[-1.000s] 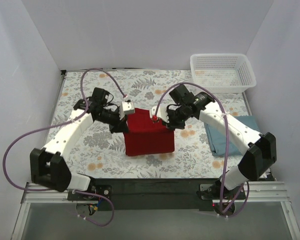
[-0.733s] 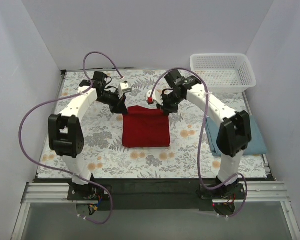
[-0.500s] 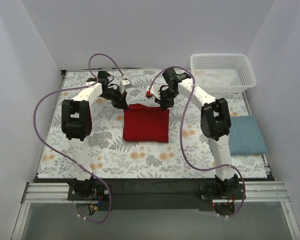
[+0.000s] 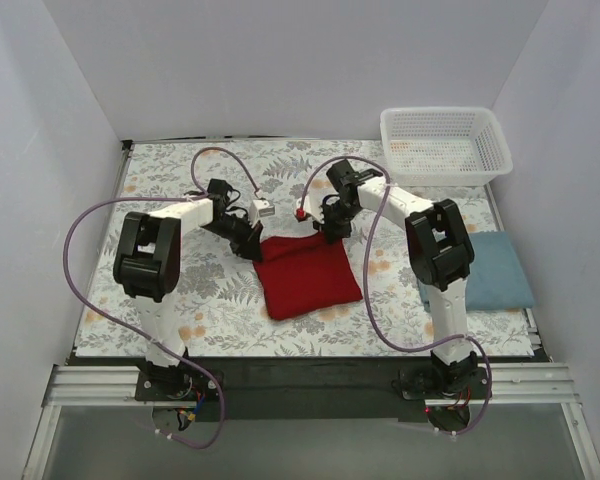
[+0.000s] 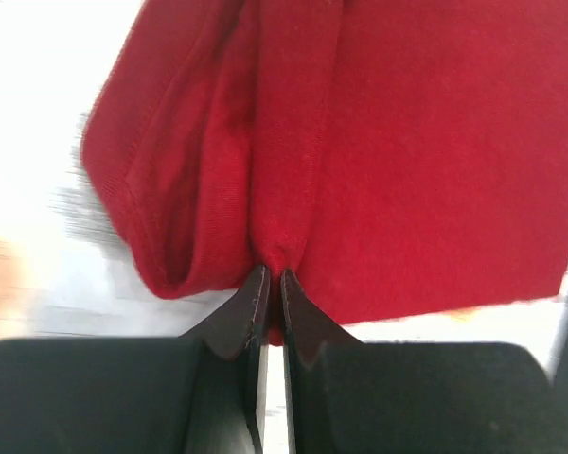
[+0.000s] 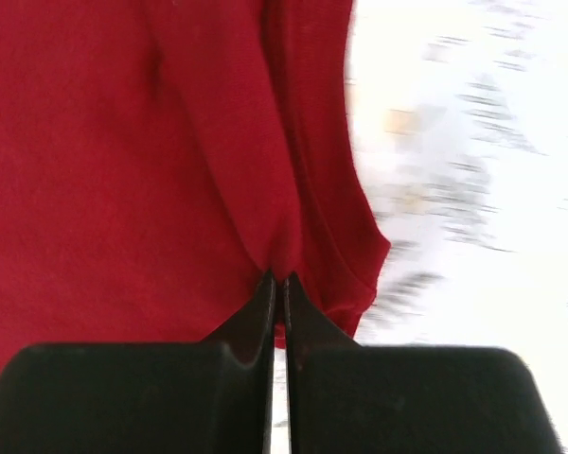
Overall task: Fold and stack the t-shirts
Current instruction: Fold the tshirt
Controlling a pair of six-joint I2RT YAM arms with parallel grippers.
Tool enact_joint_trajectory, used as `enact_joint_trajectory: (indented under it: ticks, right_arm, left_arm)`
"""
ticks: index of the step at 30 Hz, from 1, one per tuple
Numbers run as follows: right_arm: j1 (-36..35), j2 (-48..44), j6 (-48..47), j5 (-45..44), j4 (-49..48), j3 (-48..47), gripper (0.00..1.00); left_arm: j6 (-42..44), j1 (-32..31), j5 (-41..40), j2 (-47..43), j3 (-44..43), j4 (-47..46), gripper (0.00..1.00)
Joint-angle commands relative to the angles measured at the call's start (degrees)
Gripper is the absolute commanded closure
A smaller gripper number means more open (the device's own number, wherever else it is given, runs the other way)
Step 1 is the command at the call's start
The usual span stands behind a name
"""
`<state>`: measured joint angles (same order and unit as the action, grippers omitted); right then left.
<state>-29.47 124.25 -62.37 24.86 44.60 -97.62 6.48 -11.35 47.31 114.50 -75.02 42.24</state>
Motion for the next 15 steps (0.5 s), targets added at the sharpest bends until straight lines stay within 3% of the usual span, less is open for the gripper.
enact_joint_trajectory:
  ticks: [1, 6, 15]
  right_arm:
    - [-2.8, -7.3, 0.8, 1.0, 1.4, 6.8, 0.99]
    - [-3.2, -17.3, 1.6, 0.9, 1.3, 17.4, 0.99]
    - [-3.2, -25.2, 2.1, 0.0, 4.0, 18.7, 0.99]
  left_arm:
    - [-2.1, -0.9, 0.5, -10.5, 6.9, -0.6, 1.0]
    - [-1.1, -1.7, 0.6, -18.4, 10.2, 2.1, 1.0]
    - [-1.0, -6.1, 0.4, -24.2, 9.9, 4.3, 1.0]
